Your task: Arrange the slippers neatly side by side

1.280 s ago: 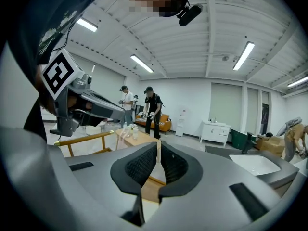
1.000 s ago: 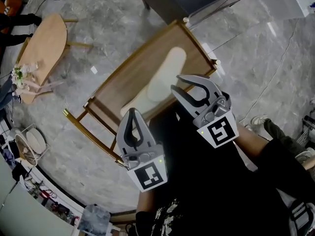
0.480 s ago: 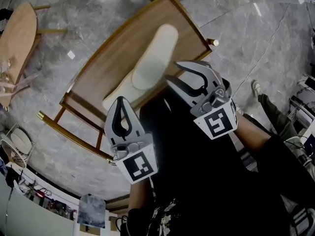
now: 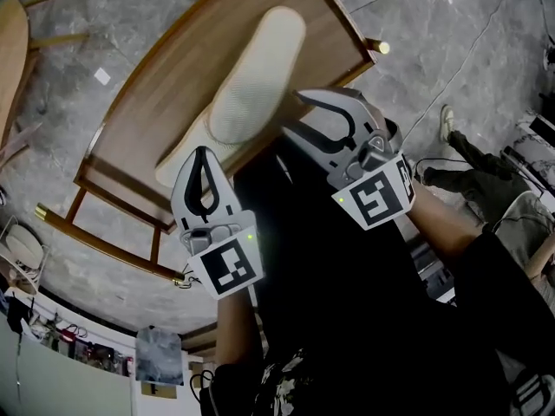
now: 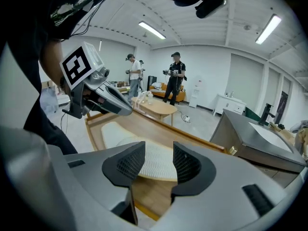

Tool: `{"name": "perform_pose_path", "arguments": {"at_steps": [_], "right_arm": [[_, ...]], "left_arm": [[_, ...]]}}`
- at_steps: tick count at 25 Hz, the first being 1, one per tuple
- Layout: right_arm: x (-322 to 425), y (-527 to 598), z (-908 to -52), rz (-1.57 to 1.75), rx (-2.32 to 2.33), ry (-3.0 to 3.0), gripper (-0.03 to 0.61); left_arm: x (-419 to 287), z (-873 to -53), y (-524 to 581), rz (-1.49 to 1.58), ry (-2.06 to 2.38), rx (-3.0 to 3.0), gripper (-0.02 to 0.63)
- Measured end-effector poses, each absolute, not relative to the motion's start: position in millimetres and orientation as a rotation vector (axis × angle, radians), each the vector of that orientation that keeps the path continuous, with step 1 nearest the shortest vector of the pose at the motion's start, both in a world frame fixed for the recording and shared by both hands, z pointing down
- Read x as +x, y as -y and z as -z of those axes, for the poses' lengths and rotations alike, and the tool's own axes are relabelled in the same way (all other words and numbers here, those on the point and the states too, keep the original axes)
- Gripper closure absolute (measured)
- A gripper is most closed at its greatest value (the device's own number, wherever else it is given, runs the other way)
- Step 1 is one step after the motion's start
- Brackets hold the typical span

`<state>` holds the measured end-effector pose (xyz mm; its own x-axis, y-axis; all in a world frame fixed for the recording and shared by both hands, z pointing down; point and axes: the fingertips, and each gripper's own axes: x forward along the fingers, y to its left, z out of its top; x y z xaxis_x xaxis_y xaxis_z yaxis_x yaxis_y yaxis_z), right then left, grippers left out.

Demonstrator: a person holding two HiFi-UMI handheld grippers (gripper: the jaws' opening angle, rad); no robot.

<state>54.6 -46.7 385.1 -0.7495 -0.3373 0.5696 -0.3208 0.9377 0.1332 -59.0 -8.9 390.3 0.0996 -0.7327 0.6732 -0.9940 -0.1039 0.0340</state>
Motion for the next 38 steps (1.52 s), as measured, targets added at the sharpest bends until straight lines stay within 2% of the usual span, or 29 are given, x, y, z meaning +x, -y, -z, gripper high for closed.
{"name": "perform_pose_path", "arguments": {"at_steps": [5, 10, 25, 38], "right_arm": [[59.4, 41.4, -409.9, 0.085, 0.420, 2.412, 0.423], [67.4, 36.2, -436.9, 0.092, 0.365, 2.368, 0.417], [70.2, 41.6, -472.7, 0.163, 0.269, 2.299, 0.418], [50.0, 49.9, -454.5, 0.570, 0.186, 2.283, 0.417]], "left_arm": [[-58.5, -423.6, 3.3, -0.740, 1.610, 1.847, 0.611], [-57.2, -445.1, 14.1, -0.652, 1.605, 1.791, 0.611], [-58.6, -484.5, 28.6, -0.790, 1.525, 1.759, 0.611], [-66.8, -490.3, 38.1, -0.808, 1.534, 1.752, 0.611]]}}
